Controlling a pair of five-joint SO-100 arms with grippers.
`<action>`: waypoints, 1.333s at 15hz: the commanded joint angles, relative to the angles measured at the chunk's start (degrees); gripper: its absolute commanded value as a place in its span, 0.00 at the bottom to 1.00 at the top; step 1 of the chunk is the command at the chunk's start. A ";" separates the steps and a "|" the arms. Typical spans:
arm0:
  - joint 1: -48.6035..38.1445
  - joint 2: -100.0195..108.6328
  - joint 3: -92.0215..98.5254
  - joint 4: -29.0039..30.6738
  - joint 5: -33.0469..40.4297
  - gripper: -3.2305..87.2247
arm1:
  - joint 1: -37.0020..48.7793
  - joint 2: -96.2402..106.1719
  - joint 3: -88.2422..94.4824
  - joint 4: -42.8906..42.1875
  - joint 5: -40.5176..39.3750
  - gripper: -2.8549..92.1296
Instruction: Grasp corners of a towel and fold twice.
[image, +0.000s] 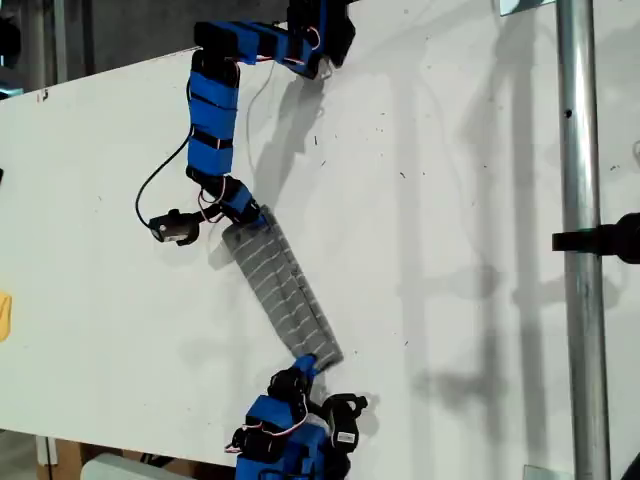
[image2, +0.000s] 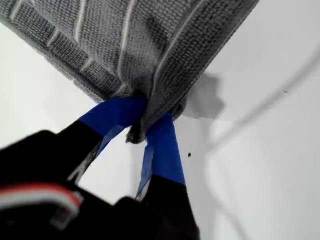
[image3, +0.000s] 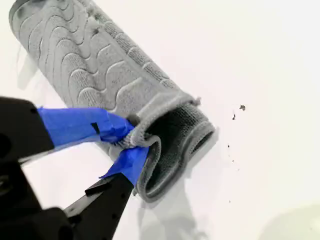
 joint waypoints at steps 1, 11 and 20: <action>1.76 0.62 -0.18 -0.97 -0.35 0.23 | -0.26 -1.23 -4.39 -0.44 1.32 0.03; 3.60 39.64 -0.79 19.60 -0.26 0.25 | 16.26 38.50 12.92 25.31 3.87 0.46; 11.60 54.58 22.32 11.69 -3.08 0.01 | 15.03 82.35 50.19 22.15 23.47 0.46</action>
